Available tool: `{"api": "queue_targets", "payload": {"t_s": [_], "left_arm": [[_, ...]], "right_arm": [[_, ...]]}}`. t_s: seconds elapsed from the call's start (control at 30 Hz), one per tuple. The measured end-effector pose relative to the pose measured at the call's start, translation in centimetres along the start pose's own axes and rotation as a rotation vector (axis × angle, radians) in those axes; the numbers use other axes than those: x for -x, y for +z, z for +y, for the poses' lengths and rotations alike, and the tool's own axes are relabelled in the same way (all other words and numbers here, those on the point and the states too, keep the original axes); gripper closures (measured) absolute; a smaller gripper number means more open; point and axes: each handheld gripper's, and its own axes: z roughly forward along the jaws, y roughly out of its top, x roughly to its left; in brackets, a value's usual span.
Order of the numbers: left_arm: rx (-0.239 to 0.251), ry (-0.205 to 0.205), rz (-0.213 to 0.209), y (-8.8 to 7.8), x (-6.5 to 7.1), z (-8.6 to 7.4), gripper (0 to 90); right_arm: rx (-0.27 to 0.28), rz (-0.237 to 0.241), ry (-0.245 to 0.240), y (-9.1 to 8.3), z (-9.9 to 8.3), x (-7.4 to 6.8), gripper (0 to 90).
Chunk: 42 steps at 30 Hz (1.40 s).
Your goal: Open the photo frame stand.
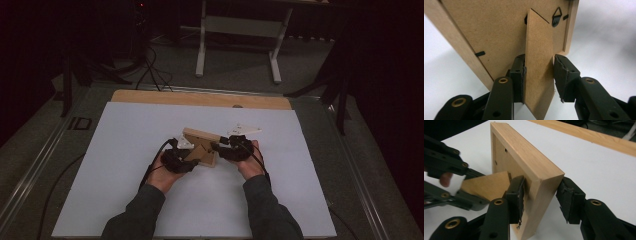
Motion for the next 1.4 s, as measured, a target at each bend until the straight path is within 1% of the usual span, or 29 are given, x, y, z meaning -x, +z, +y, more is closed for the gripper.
{"api": "queue_targets", "payload": {"t_s": [0.1,0.13,0.2,0.23,0.27,0.37,0.5,0.57,0.6,0.7,0.8,0.87,0.93,1.0,1.07,1.17,1.23,1.33,1.4], "left_arm": [[-0.004,0.005,0.002,0.1,0.2,-0.3,65.4],[-0.004,0.005,0.002,0.1,0.2,-0.3,65.6],[0.003,-0.008,-0.009,0.1,0.1,-0.6,65.8],[0.008,-0.020,-0.025,0.0,0.0,-0.7,65.6],[0.020,-0.056,-0.056,-0.1,-0.2,-0.8,65.6],[0.029,-0.105,-0.113,-0.2,-0.5,-1.2,64.2],[0.050,-0.163,-0.160,-0.3,-0.9,-1.9,63.2],[0.054,-0.178,-0.173,-0.3,-1.0,-2.1,62.6],[0.053,-0.176,-0.176,-0.4,-1.0,-2.2,61.8],[0.058,-0.162,-0.171,-0.5,-0.9,-2.6,60.6],[0.065,-0.162,-0.164,-0.7,-0.8,-2.9,60.6],[0.066,-0.145,-0.137,-0.8,-0.5,-3.2,60.8],[0.064,-0.107,-0.098,-1.1,0.0,-3.5,60.8],[0.064,-0.089,-0.082,-1.3,0.3,-3.9,60.9],[0.064,-0.080,-0.071,-1.5,0.4,-4.1,60.9],[0.065,-0.089,-0.075,-1.7,0.5,-4.5,60.8],[0.065,-0.087,-0.075,-1.8,0.5,-4.7,60.7],[0.070,-0.097,-0.078,-2.0,0.5,-5.2,60.9],[0.071,-0.097,-0.077,-2.0,0.5,-5.4,61.0]], "right_arm": [[0.006,0.008,-0.024,-0.1,0.1,-0.5,56.7],[0.006,0.008,-0.024,-0.1,0.1,-0.5,56.7],[0.000,0.006,-0.047,-0.3,0.2,-1.0,56.5],[-0.003,0.010,-0.049,-0.3,0.2,-1.1,56.4],[-0.006,0.011,-0.052,-0.3,0.2,-1.2,56.3],[-0.012,0.021,-0.048,-0.5,0.2,-1.5,55.4],[-0.020,0.029,-0.048,-0.6,0.1,-1.9,54.4],[-0.026,0.029,-0.049,-0.6,0.1,-2.2,53.9],[-0.029,0.030,-0.051,-0.6,0.1,-2.4,53.5],[-0.034,0.033,-0.053,-0.7,0.1,-2.6,52.6],[-0.030,0.037,-0.050,-0.8,0.0,-2.9,51.9],[-0.032,0.037,-0.043,-0.9,-0.1,-3.1,51.6],[-0.032,0.037,-0.044,-1.0,-0.3,-3.3,51.0],[-0.029,0.038,-0.049,-1.2,-0.5,-3.6,50.4],[-0.027,0.039,-0.046,-1.3,-0.7,-3.8,49.9],[-0.018,0.039,-0.038,-1.4,-1.0,-4.1,49.3],[-0.010,0.041,-0.035,-1.6,-1.2,-4.3,48.8],[-0.002,0.043,-0.039,-1.7,-1.6,-4.6,48.2],[0.000,0.040,-0.041,-1.8,-1.7,-4.8,47.9]]}}
